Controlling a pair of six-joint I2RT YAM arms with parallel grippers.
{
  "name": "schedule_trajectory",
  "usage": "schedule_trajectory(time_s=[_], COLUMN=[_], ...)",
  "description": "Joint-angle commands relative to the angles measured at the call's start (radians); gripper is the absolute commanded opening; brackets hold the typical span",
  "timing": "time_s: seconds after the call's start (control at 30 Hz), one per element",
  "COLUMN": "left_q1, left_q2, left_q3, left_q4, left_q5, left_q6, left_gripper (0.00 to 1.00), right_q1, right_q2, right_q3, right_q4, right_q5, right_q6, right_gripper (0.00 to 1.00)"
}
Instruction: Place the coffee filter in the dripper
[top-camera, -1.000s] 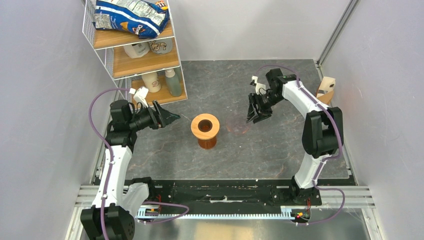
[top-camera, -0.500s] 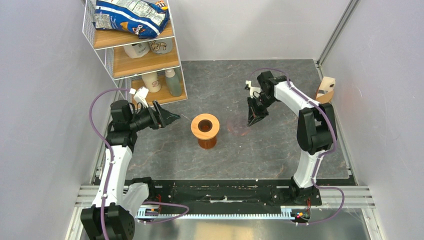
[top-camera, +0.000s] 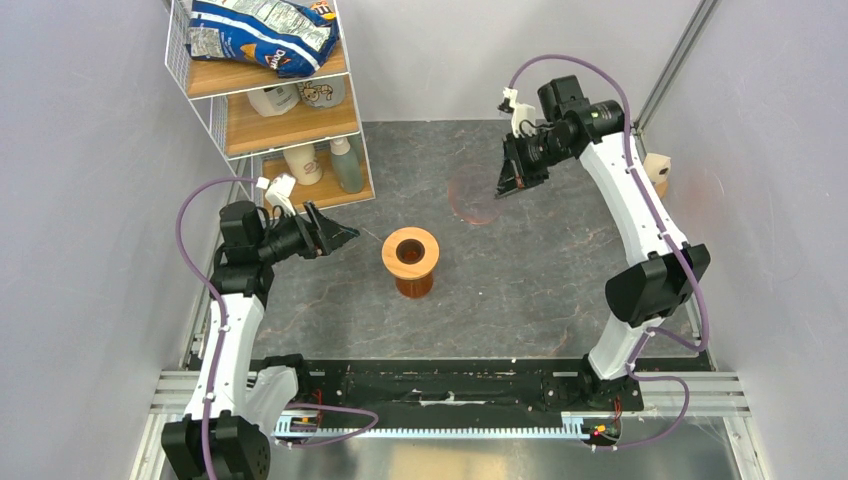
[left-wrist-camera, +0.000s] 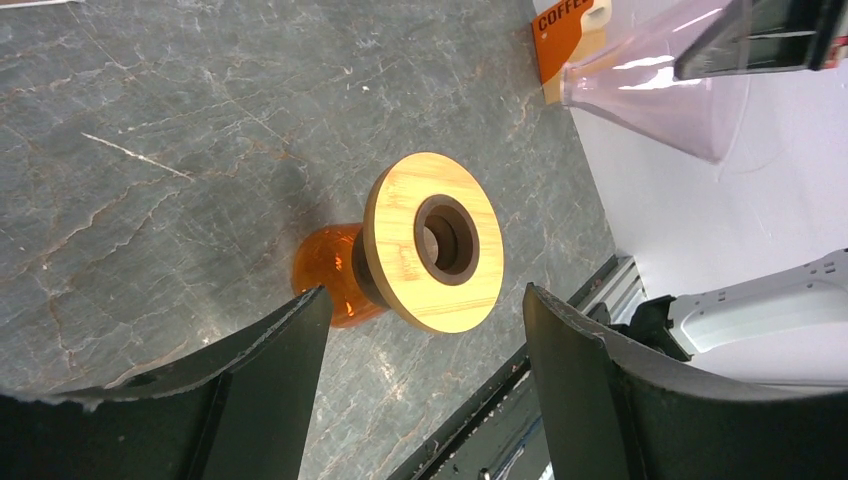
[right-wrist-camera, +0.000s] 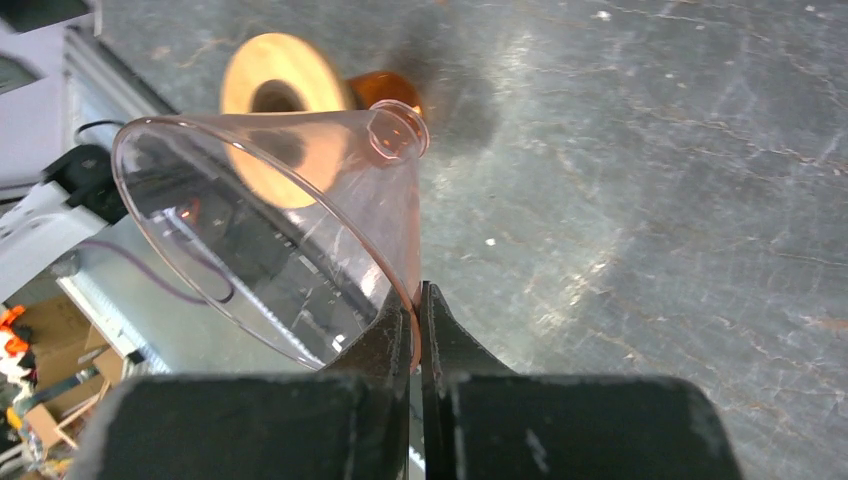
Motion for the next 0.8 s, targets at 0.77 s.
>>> schedule_trajectory(time_s=[0.77], left_q1=[0.004], left_q2=[-0.054], left_q3=[0.032], left_q4=[0.046], left_q5=[0.03], left_q6=[-0.012], left_gripper=[0.77], right_q1=[0.306], right_q2=[0.176], right_q3=[0.197], right_q4=[-0.047], right_q5=[0.016], right_q6=[0.092], right_gripper=[0.0])
